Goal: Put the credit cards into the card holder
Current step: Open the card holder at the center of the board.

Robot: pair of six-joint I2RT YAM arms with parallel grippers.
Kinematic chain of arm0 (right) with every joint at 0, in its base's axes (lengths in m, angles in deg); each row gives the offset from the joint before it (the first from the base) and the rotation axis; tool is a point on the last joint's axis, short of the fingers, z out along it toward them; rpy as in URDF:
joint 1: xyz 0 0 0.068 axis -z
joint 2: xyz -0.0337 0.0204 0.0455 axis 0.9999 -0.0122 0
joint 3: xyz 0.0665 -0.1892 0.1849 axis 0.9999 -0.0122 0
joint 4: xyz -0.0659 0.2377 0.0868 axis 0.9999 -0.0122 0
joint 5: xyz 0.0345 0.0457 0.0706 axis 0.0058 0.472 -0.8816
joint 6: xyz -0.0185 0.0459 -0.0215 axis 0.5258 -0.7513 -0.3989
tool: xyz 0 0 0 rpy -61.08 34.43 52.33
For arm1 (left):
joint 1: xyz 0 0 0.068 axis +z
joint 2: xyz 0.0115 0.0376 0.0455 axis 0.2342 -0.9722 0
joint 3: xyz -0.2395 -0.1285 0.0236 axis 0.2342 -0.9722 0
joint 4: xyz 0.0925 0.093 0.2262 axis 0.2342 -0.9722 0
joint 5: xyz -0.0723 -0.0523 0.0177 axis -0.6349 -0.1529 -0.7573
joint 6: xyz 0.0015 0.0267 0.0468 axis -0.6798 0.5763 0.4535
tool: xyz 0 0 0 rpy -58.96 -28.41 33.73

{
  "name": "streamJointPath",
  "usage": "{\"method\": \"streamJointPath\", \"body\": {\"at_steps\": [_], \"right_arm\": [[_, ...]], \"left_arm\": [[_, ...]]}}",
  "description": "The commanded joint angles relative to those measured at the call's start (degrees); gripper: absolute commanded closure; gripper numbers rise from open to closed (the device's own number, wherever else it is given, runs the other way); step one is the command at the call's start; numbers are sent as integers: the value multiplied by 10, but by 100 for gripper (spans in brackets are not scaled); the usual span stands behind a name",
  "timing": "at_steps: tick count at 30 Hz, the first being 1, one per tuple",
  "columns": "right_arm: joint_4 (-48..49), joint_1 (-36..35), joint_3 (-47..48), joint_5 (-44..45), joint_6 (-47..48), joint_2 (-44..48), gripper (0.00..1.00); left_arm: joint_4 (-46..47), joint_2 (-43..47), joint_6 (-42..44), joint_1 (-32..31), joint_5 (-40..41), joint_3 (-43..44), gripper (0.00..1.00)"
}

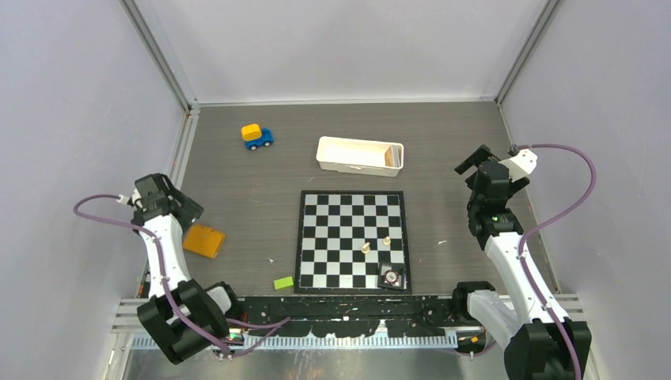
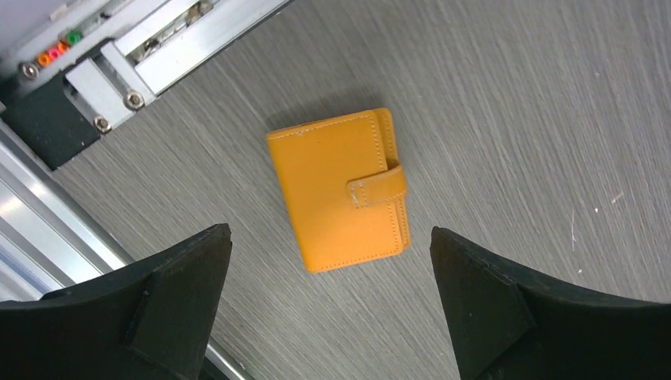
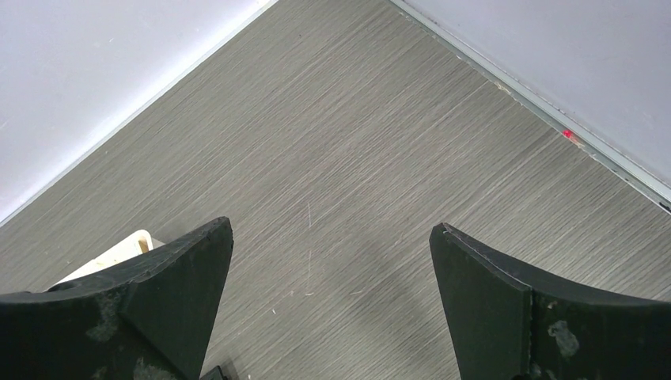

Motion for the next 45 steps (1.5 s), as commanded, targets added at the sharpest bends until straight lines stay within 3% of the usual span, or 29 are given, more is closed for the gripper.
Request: {"method": "streamJointPath", "body": {"at_steps": [1,5,9,22,28,37,45], "right_arm": [[21,0,1,1,-1,4,0],[20,0,0,-1,-1,3,0],[21,0,-3,-2,-1,11,0],[52,0,-8,-22,3,8,0],[53,0,-7,-23,7,3,0],[52,0,-4,-26,9,-11,2],[61,0,1,-39,8,-34,2]], "left_arm": [[13,-28,-30,27,-34,-10,0],[18,-64,-34,46,-52,-18,1],[32,-105,-34,60,-82,-25,9],[58,-241,-18,71,-106,-10,13],[75,-305,19,58,-169,16,31],[79,-377,77,-116,-151,84,47],[76,-377,79,-125,-163,92,74]]}}
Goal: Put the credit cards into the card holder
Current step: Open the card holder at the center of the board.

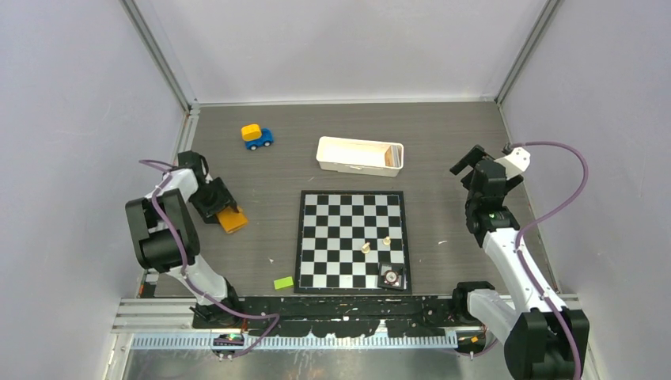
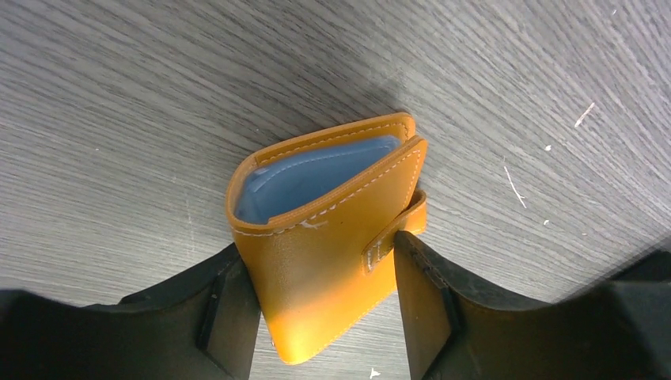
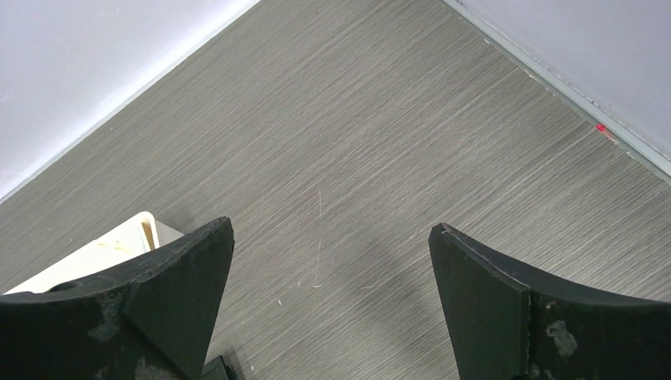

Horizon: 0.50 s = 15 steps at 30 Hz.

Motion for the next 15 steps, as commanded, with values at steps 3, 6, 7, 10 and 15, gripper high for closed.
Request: {"method": "streamJointPath", "body": {"at_steps": [3,6,7,10,15], "right_arm": [[31,0,18,-45,6,-13,2],[16,0,37,-110,14,-17,3],[9,0,47,-134,17,-19,3],[-26,0,84,-220,29,-28,3],[-88,-15,149,-395,21,-64,5]], "left_arm": [[12,39,14,-11,-10,-17,81],[26,132,22,-43,-16,-30,89],[30,155,28,-58,-17,-32,92],[41,208,51,-110,-19,-35,100],[80,276,78,-180,-63,-46,100]]}}
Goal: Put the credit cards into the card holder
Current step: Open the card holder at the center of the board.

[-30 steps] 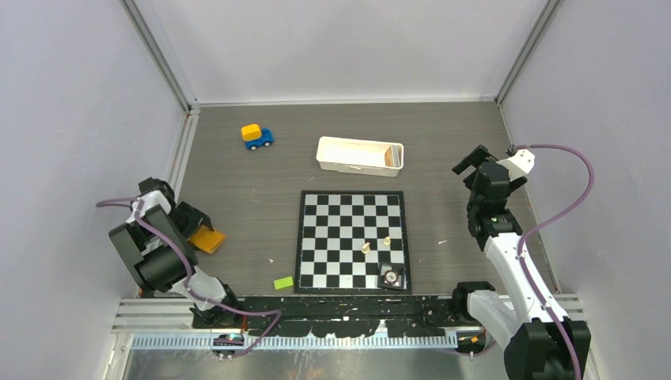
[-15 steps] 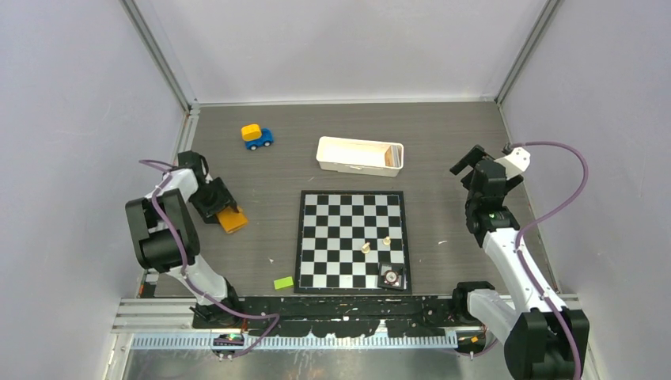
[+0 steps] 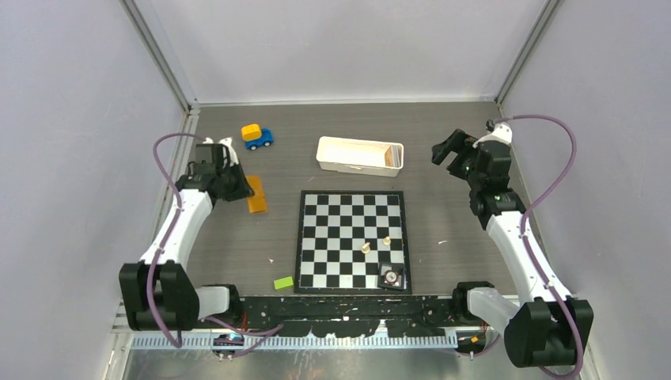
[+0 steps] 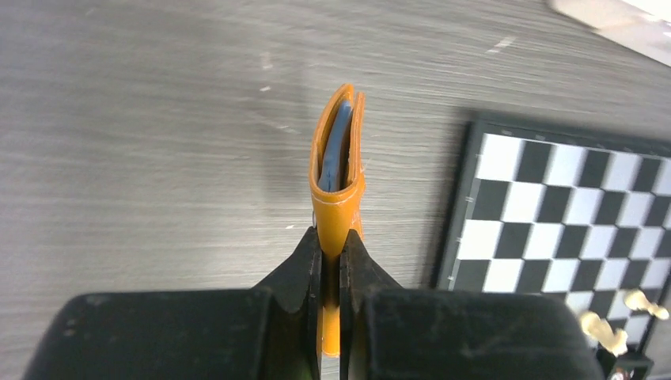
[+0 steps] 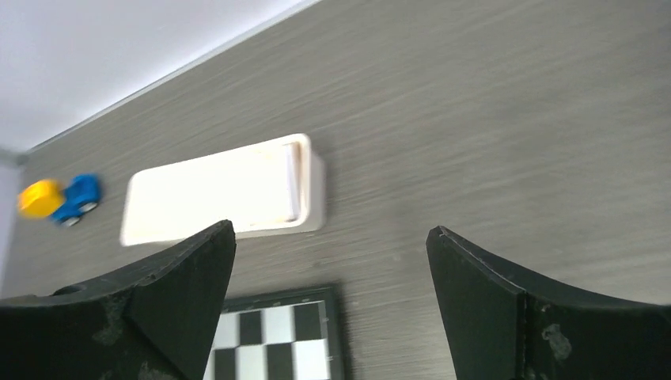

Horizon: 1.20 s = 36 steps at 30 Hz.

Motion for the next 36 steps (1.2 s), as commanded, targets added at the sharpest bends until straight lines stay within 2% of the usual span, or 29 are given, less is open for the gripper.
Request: {"method": "streamJointPath", "body": {"at_steps": [1,5,7,11,14,19,22,24,27,30,33,36], "right_arm": [[-38,-26,66,-196,1,-26,5],[-74,-109,104,-257,13,-50,5],[-73,-156,116,-321,9,-59,5],[43,-228,98,-443,-60,-76,1],[60,-275,109,-457,-71,-100,0],[120,-302,102,-474,-98,-123,1],[125,-323,113,-485,-100,-133,1],[123,-337,121,-497,-99,-137,8],[114,-353,137,-530,-96,-143,35],[72,-368,158,-552,-67,-144,45],[-18,-381,186,-551,-18,-148,61],[-68,-388,206,-544,18,-155,77]], "left_arm": [[54,54,32,-44,-53,-15,100],[100,121,35,-71,-150,-28,100],[135,161,33,-92,-204,-41,100],[191,209,12,-132,-320,-62,100],[198,214,9,-180,-365,-56,100],[211,219,1,-258,-405,-53,100],[210,218,1,-292,-412,-54,100],[210,217,1,-303,-411,-54,100],[204,214,-4,-308,-398,-52,100],[192,212,-8,-308,-368,-46,100],[191,203,-21,-308,-356,-39,99],[197,198,-30,-308,-371,-37,98]]}}
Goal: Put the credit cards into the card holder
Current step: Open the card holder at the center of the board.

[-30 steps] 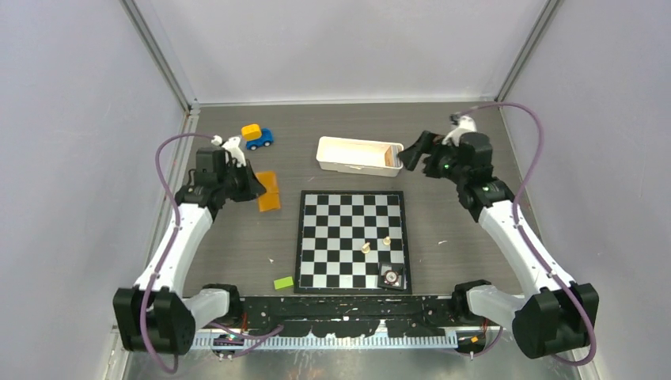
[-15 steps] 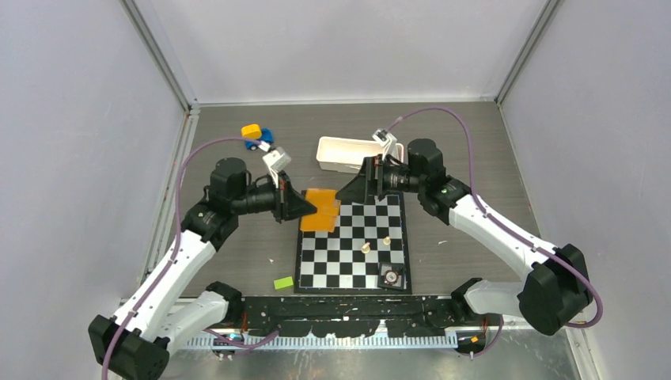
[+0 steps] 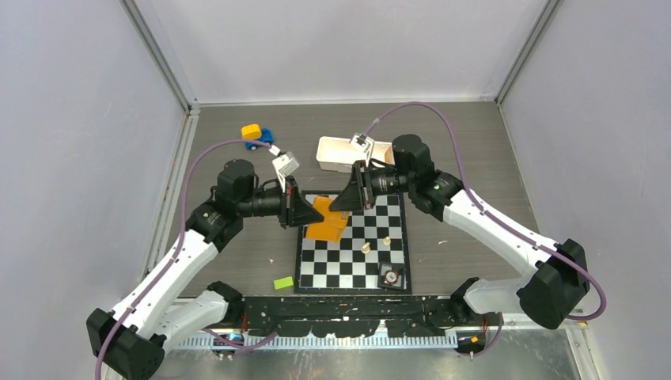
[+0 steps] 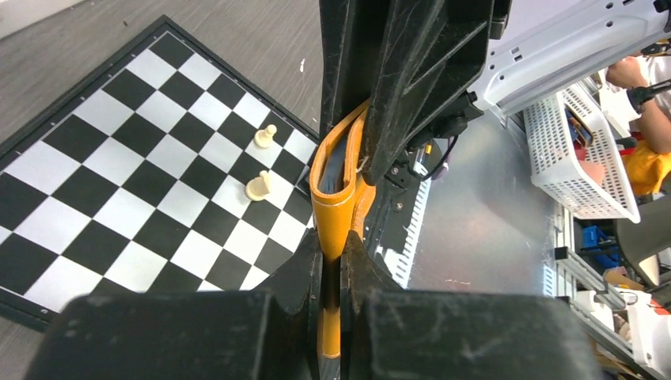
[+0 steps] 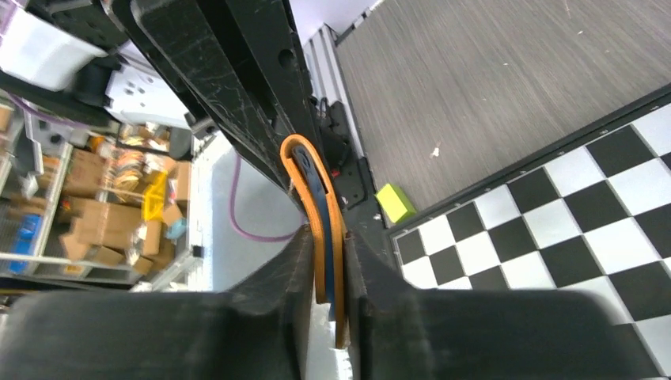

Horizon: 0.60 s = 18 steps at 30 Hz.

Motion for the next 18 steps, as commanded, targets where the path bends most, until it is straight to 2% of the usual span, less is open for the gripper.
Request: {"method": "streamJointPath", "body": {"at_steps": [1,2,4,6,8,10,14,18], "right_arm": [[-95,-17,54,-17,71,-9,91],[-117,-18,62,4,95,-8,99],[-152,-20,67,90,137,5,100],[-153,-27,51,204,173,32,100],[-147,-39,35,306,209,56,100],[-145,-53,31,392,233,71,99],[-105,-101,15,526,288,89,100],[-102,-185,33,668,379,69,100]], "left_arm": [[25,-6,-20,-2,5,22,93],[22,-5,-21,-1,12,24,83],[4,1,-30,1,58,32,45],[-43,2,-57,12,127,53,29],[-83,2,-104,38,191,77,21],[-94,4,-180,81,203,83,18],[-53,-13,-335,151,139,56,9],[-44,-48,-401,166,113,43,7]]}}
